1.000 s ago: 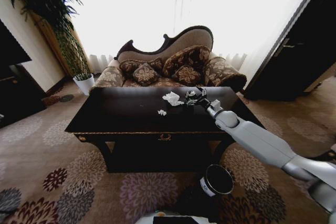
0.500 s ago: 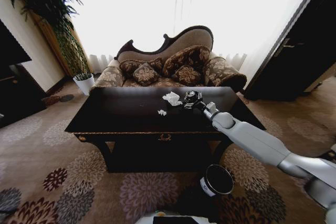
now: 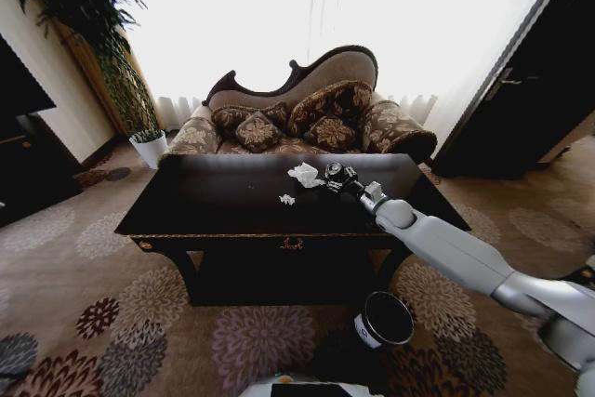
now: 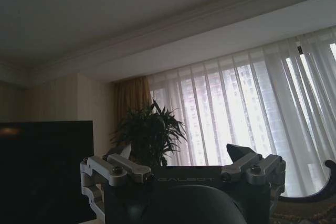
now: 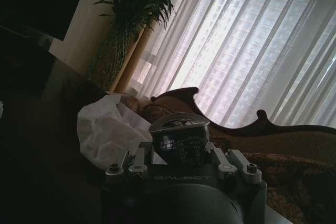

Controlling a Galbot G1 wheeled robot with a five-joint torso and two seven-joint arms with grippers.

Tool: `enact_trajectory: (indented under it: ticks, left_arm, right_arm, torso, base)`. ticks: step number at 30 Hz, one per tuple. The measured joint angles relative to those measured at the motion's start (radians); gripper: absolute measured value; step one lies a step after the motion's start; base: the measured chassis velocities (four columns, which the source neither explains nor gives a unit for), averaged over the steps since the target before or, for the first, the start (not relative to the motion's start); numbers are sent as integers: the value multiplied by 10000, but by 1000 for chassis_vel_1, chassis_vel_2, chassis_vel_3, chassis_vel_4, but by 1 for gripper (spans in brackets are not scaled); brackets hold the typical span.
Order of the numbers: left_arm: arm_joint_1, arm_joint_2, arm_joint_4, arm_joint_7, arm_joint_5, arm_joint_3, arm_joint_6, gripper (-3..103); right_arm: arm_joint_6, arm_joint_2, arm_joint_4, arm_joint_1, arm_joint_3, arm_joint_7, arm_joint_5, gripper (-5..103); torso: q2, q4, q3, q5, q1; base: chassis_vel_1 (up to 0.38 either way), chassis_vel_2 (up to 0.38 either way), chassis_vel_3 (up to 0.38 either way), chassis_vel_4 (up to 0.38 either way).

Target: Move to the front of the table and place the trash on the table into the trash bin.

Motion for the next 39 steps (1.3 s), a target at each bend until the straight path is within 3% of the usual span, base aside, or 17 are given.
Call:
enact_trajectory:
  ticks: [6,8,9,12,19,34,38,39]
  left_arm:
    - [6,11,-18,0,0,1,0,100]
    - [11,23,-23,-2,-1,-6,0,100]
    - [11,32,-24,-4,-6,-15,0,100]
    - [12,52,-24,-5,-25,-31,-2,100]
    - [-91,106,73,-10,-50,55,-6,100]
    - [-456,-190,451,-38,9,-161,-52,100]
    - [-862,-238,673,-54,173,167,-14,100]
    - [-862,-238,673,-54,173,167,-14,100]
  right_arm:
    - [75,-278,296,-363,391,-150,150,22]
    - [112,-428,501,-589,631,-180,265,22]
    - [115,-506,635,-721,782,-184,338,11]
    - [109,-675,970,-1050,1188,-184,551,2]
    - [176,-1538,2408,-2511,2667,-90,1331,0]
    - [493,-2655,3477,-5253,5354,-12,1663,0]
    - [396,-2825,4112,-7422,7556,296,2184,0]
    - [396,-2825,4112,-7422,7556,296,2184,0]
  torso:
    - [0,0,0,0,0]
    - [0,1,0,0,0]
    - [0,0,0,1,0]
    - [0,0,0,1,1]
    - [0,-2,0,0,0]
    - [0,5,0,2,0]
    - [0,-5,0,1,0]
    - [0,-5,0,1,0]
  base:
    - [0,0,0,0]
    - [0,0,0,0]
    - [0,0,0,0]
    - [0,0,0,0]
    - [0,0,0,0]
    - [0,0,0,0]
    - [0,0,0,0]
    - [0,0,0,0]
